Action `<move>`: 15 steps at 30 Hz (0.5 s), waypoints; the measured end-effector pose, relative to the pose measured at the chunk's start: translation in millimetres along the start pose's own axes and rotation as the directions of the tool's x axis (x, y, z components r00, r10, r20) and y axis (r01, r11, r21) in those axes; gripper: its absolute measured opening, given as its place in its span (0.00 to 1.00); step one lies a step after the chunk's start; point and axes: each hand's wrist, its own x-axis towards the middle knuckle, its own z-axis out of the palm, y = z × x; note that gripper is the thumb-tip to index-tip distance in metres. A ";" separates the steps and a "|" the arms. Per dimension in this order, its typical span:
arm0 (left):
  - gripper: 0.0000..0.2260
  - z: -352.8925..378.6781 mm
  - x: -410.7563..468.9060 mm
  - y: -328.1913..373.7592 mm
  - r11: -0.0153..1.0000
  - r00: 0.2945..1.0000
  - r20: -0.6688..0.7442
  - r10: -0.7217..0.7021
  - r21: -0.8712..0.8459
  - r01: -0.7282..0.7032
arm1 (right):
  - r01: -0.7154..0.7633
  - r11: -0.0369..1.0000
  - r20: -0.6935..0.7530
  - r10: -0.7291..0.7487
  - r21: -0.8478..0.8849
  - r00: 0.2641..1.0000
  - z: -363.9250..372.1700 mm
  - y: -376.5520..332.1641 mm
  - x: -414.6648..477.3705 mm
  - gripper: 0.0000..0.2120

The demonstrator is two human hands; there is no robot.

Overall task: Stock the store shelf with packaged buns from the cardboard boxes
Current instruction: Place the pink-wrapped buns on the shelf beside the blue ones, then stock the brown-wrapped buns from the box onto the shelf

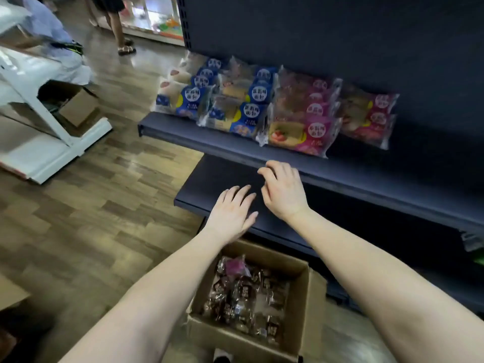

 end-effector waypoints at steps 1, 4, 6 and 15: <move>0.25 9.9 -9.6 2.3 0.999 0.998 0.045 -0.036 -0.014 0.037 | 0.007 1.000 0.049 -0.008 0.010 0.999 12.0 -8.7 -13.4 0.15; 0.27 43.2 -44.0 9.5 0.990 0.952 0.276 -0.134 0.003 0.139 | -0.032 0.999 0.222 0.026 0.026 0.975 42.8 -31.4 -55.7 0.16; 0.28 66.7 -66.9 11.6 0.975 0.886 0.420 -0.198 -0.006 0.221 | -0.083 0.996 0.335 0.068 0.031 0.940 59.9 -41.6 -83.3 0.18; 0.29 143.2 -138.0 26.4 0.934 0.691 0.682 -0.238 -0.033 0.355 | -0.355 0.934 0.610 0.265 0.030 0.747 120.2 -51.7 -181.4 0.19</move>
